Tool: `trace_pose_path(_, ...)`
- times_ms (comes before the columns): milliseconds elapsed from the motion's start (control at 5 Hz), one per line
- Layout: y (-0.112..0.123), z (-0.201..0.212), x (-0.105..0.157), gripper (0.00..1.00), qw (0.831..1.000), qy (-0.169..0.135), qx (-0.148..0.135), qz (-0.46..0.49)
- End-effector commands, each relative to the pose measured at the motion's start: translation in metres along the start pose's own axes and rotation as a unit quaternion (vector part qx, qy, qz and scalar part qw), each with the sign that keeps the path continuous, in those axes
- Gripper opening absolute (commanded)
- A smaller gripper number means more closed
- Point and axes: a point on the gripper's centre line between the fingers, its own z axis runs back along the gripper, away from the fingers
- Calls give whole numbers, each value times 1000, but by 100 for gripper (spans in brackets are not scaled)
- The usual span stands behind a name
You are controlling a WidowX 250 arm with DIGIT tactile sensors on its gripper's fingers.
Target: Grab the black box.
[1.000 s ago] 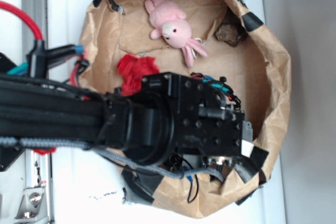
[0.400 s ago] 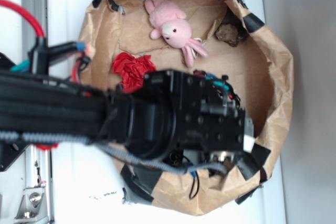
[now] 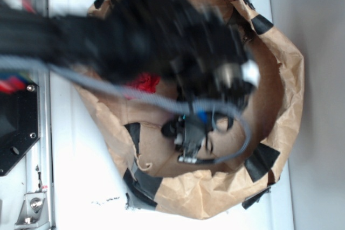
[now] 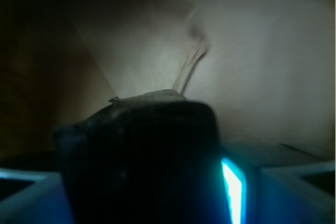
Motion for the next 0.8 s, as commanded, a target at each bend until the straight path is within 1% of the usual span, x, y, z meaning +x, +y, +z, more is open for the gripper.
trace_pose_path(0, 10, 62, -3, 0, 996, -4, 53, 70)
trace_pose_path(200, -2, 77, -11, 0, 990, -9, 98, 98)
trace_pose_path(400, -4, 86, -29, 0, 991, 18, 96, 88)
trace_pose_path(600, -5, 80, -31, 0, 991, 15, 99, 93)
